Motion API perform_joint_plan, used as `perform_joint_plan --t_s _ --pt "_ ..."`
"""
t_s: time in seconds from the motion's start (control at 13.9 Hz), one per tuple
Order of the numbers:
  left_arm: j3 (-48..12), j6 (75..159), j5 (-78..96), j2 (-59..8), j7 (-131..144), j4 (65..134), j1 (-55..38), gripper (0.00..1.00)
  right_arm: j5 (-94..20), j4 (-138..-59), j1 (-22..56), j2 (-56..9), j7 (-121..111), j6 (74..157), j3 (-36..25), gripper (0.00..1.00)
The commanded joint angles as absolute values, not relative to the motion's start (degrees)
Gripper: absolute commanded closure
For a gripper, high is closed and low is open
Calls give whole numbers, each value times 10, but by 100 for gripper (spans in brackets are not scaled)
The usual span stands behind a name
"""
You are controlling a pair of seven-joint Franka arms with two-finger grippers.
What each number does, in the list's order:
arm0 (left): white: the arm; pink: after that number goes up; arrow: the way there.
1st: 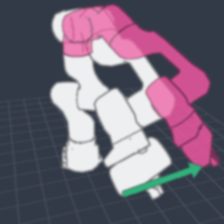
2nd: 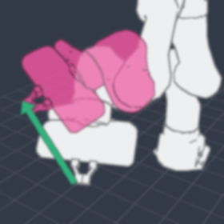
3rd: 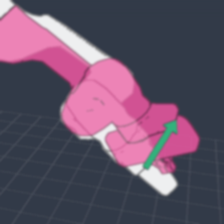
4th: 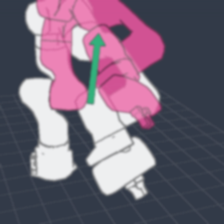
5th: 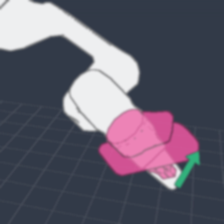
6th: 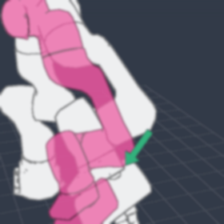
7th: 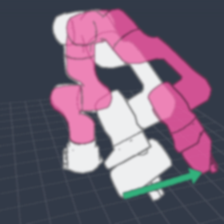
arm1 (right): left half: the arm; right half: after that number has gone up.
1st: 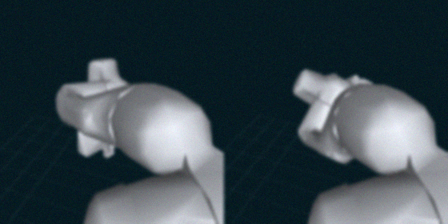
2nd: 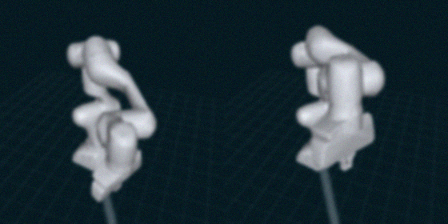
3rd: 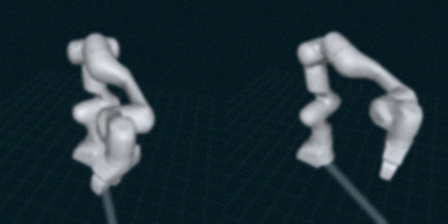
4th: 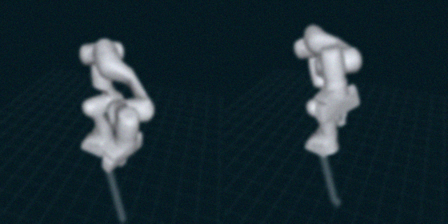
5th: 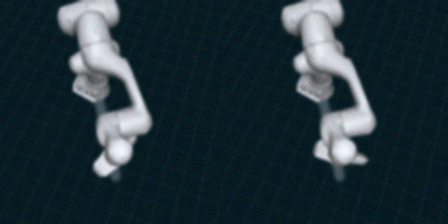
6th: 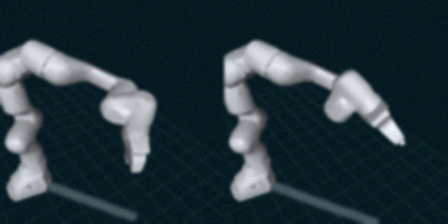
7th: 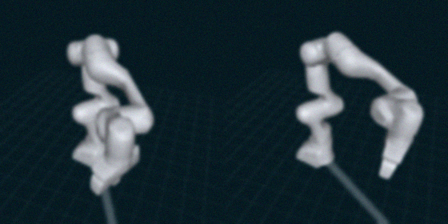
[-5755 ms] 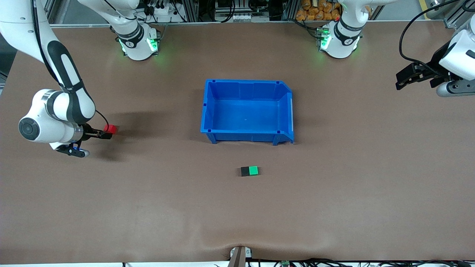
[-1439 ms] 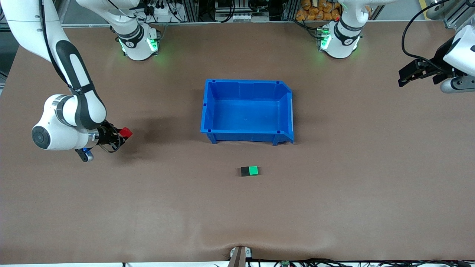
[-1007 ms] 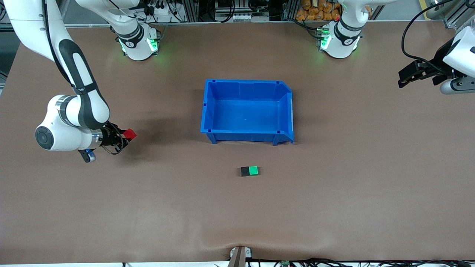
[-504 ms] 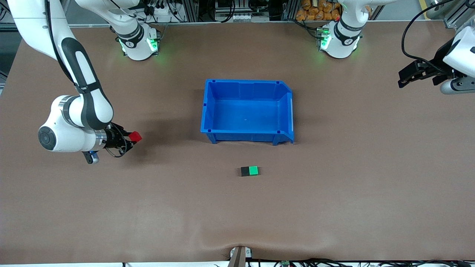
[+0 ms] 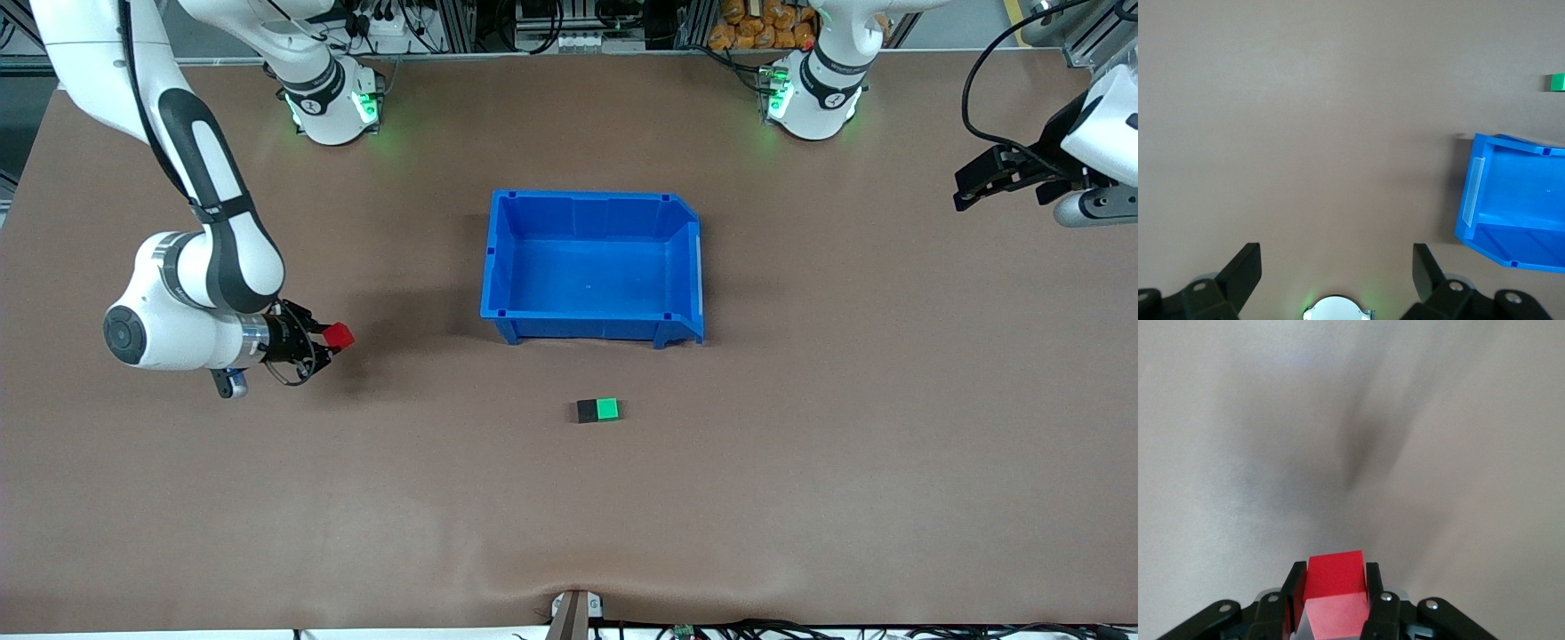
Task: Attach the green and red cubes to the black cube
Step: 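Lift the red cube with the right gripper toward the black cube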
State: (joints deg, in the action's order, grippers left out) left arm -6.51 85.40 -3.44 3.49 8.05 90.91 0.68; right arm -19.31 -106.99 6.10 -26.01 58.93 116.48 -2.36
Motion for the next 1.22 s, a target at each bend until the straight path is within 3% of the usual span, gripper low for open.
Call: perform_joint_plan --t_s 0.0,1.15 --pt "-66 858 -31 39 80 911 11 0 -213 -1036 74 -285 613 1163 -26 100" --pt "-66 857 -31 41 81 916 18 0 -231 -962 125 -337 704 1164 -27 100"
